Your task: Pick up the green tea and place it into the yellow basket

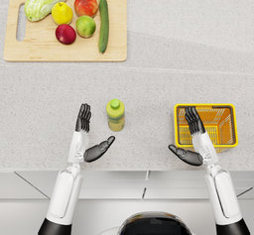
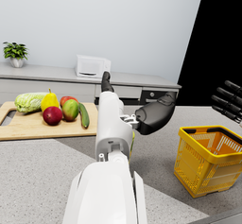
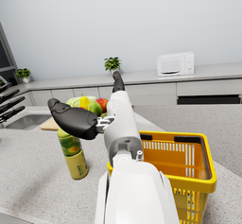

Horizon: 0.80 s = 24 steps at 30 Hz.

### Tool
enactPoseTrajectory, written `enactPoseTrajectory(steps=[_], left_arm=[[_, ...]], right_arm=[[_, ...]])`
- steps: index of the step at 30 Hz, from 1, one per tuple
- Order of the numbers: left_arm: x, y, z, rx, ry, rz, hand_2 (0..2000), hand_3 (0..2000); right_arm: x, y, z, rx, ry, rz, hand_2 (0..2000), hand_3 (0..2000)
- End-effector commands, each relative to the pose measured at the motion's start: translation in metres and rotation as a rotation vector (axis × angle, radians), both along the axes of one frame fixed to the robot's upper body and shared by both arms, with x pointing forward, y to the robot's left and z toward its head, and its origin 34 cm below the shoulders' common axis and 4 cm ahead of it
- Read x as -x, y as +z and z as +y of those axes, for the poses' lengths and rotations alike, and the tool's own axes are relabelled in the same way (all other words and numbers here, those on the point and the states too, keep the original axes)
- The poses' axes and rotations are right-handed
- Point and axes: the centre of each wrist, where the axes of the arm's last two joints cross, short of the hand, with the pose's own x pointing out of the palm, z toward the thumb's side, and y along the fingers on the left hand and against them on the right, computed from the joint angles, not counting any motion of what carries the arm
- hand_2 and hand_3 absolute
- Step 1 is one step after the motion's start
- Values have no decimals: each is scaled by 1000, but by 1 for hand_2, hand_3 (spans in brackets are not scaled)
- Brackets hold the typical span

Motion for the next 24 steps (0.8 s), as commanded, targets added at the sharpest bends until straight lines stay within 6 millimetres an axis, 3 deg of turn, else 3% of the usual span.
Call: enactPoseTrajectory(steps=[1,15,19,24], left_arm=[[0,0,0,0,0,0,0,0],[-1,-6,-6,-7,-21,24,0,0],[-22,-6,-6,33,-42,-55,0,0],[-41,-25,-11,-162,8,-50,0,0]], right_arm=[[0,0,0,0,0,0,0,0],[-1,-6,6,7,21,24,0,0],[-7,6,1,-77,-92,-70,0,0],[-3,16,-4,85,-210,-199,0,0]])
